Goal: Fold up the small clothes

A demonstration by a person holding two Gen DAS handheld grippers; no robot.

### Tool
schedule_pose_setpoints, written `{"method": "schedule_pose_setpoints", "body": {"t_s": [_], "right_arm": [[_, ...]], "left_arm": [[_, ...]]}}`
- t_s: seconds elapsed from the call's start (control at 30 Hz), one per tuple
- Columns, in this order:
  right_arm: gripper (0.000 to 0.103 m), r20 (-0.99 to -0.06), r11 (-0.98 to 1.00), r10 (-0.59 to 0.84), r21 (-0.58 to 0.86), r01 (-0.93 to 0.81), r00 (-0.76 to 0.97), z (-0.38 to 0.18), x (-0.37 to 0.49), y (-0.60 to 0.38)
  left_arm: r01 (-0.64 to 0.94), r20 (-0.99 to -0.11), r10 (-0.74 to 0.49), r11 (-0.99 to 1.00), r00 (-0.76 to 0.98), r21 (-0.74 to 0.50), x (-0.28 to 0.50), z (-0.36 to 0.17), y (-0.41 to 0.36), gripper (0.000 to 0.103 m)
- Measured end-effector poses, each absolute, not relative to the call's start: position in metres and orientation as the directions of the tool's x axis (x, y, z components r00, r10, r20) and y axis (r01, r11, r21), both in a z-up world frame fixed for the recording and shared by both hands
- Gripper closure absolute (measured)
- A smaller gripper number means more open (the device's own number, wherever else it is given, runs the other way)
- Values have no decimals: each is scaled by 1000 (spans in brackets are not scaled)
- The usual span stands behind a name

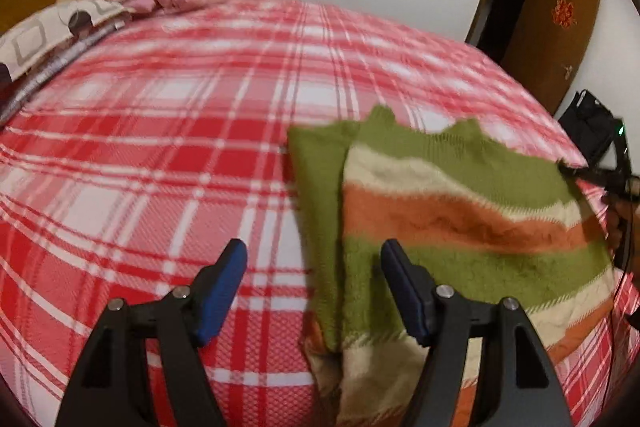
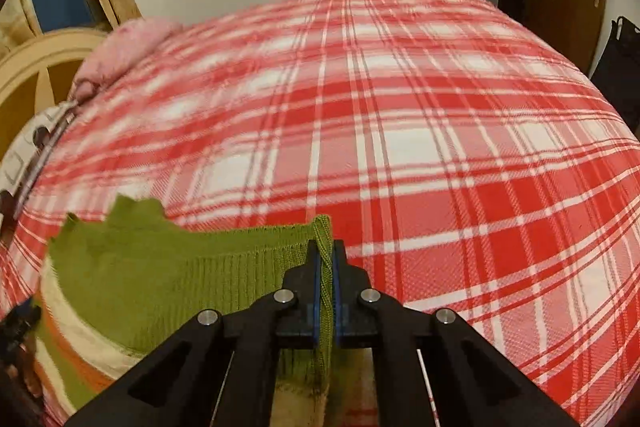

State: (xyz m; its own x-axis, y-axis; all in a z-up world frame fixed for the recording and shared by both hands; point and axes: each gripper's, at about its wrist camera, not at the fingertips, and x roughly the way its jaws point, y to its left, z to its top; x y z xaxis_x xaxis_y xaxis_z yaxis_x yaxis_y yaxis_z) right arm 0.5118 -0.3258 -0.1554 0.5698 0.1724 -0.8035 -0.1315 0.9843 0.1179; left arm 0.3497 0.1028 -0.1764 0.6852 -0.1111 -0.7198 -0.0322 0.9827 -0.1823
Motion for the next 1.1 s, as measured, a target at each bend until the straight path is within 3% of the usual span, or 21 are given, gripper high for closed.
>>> {"method": "schedule_pose_setpoints", "body": {"t_s": [0.07, 0.13, 0.17, 0.2, 0.27, 0.33, 0.4, 0.43, 0.6, 0.7, 0.87, 1.1], "right_arm": [[96, -808, 982, 186, 129, -140, 558, -159, 512, -324], [73, -808, 986, 164, 116, -120, 565, -159, 512, -326], [48, -801, 982, 188, 146, -119, 569, -157, 510, -330], [45, -789, 975, 223, 185, -124, 573, -155, 508, -332], [45, -777, 966, 258, 222, -134, 574, -151, 503, -335], [45, -775, 967, 254, 203, -153, 579, -149, 499, -332], [45, -767, 966, 257, 194, -170, 588, -146, 491, -333], [45, -765, 967, 255, 193, -167, 592, -145, 487, -334], [45, -752, 967, 255, 200, -158, 608, -142, 467, -346], [45, -739, 966, 259, 204, -160, 622, -140, 452, -351], [45, -728, 948, 316, 263, -177, 608, -139, 418, -355], [45, -751, 928, 372, 290, -235, 546, -149, 360, -360]], "left_arm": [[-22, -713, -100, 987, 694, -159, 358, -167, 100, 32], [1, -702, -103, 989, 705, -145, 371, -160, 96, 32], [26, -703, -124, 989, 700, -148, 382, -156, 91, 32], [48, -706, -147, 986, 693, -158, 390, -155, 88, 32], [63, -714, -160, 985, 681, -160, 411, -157, 80, 34], [83, -723, -161, 986, 672, -143, 431, -161, 70, 43], [100, -747, -174, 985, 642, -143, 447, -169, 62, 61], [108, -771, -184, 983, 610, -149, 456, -175, 58, 63], [68, -800, -145, 989, 582, -130, 466, -186, 57, 91], [-7, -799, -66, 996, 598, -87, 458, -186, 64, 91], [-152, -769, 1, 981, 639, -125, 438, -189, 83, 88], [-99, -726, -44, 983, 686, -152, 398, -159, 84, 85]]}}
